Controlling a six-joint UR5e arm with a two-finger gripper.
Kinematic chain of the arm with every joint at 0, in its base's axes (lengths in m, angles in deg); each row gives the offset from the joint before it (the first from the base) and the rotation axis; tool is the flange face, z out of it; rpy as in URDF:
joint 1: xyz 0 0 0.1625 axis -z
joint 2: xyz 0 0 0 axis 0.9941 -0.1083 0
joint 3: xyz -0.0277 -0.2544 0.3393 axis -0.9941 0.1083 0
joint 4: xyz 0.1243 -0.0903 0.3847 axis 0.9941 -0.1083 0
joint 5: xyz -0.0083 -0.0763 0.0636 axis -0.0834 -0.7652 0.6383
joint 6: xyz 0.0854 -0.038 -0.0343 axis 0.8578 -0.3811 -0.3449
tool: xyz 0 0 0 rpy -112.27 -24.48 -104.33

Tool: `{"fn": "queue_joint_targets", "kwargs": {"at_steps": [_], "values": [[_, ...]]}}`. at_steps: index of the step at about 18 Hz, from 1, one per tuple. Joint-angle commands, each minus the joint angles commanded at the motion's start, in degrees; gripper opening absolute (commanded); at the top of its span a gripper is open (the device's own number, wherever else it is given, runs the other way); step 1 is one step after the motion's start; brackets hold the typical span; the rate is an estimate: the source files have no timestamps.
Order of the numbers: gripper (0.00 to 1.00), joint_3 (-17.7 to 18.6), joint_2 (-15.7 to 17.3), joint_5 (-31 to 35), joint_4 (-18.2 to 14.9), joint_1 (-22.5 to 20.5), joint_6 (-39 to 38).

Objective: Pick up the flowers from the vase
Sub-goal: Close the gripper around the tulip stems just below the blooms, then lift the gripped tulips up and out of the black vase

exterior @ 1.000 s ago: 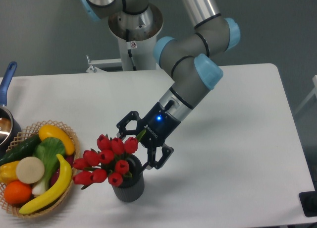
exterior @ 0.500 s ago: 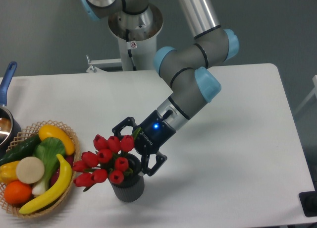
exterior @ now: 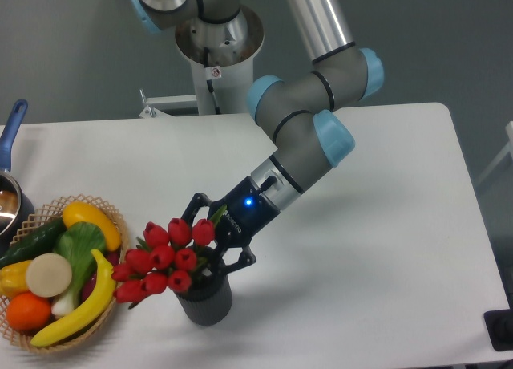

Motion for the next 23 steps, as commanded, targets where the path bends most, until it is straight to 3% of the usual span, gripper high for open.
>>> {"fn": "queue_joint_targets", "kwargs": {"at_steps": [8,16,23], "values": [[0.00,0.44,2.72,-1.14,0.00,-0.70,-0.88],[0.00,1.94,7.91,-5.44,0.00,-1.14,-4.39],[0.00,1.67,10.02,-8.96,0.00,-2.81,-4.39]]}}
